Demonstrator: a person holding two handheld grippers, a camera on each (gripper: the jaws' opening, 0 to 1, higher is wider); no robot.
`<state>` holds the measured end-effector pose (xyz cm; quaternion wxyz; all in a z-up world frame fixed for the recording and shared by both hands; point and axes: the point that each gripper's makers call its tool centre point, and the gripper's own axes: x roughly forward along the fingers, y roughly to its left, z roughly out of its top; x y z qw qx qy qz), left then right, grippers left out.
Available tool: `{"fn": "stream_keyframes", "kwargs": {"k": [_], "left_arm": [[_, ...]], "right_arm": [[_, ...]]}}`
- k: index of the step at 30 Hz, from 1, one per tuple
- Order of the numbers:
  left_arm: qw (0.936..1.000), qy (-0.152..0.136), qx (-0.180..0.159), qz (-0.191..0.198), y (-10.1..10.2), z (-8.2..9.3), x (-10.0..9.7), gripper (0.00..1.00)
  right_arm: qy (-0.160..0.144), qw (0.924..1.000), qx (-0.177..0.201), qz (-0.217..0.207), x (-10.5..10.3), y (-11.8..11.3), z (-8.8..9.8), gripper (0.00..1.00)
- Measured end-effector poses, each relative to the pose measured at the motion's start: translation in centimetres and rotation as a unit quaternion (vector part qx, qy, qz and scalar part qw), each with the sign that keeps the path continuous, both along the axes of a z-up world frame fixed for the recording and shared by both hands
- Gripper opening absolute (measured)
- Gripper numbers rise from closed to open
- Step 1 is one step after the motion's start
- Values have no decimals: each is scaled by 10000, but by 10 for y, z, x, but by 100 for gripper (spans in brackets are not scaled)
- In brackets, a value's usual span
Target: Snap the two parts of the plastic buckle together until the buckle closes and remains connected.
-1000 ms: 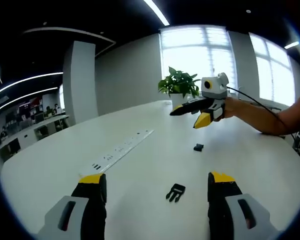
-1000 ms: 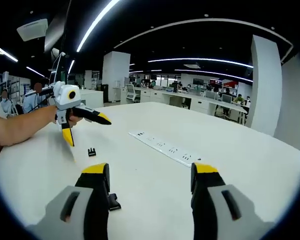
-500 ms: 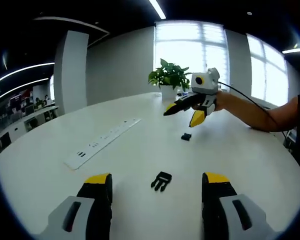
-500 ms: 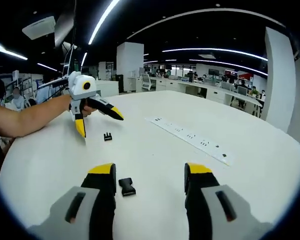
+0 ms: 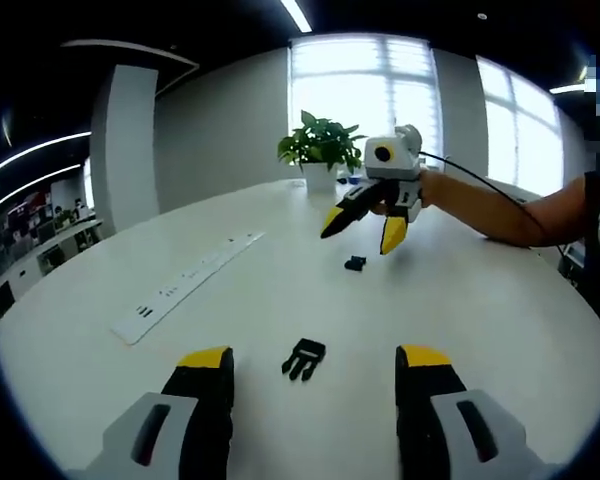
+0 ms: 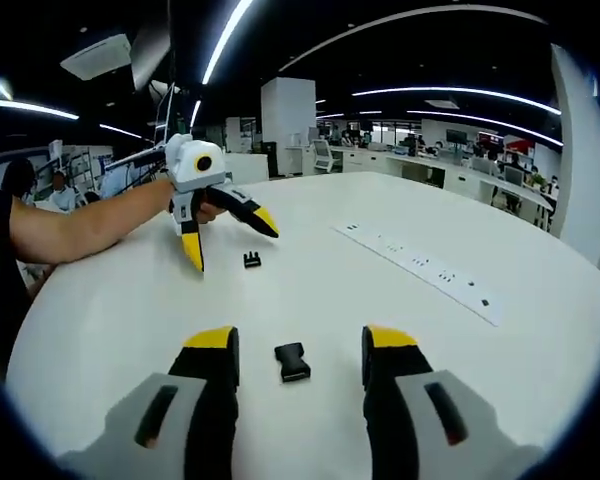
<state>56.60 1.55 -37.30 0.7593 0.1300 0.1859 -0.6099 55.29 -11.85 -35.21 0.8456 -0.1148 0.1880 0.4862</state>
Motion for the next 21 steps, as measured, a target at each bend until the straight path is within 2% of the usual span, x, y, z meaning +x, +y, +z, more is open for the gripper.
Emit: {"fn": "stream_keyframes", "kwargs": {"k": [4,11,21], "left_arm": [[9999,83,-28,-140,-2,1,-5,61],[9997,147,-57,-187,-6,3,-10,57],[9998,138,-15,-169,-6,2,-10,57]], "right_arm": [[2,10000,-29,-19,1,-2,-1,49],[-29,9999,-15,-112,5,-6,0,51],[-32,9999,-13,-121,4,-4,1,49]]}}
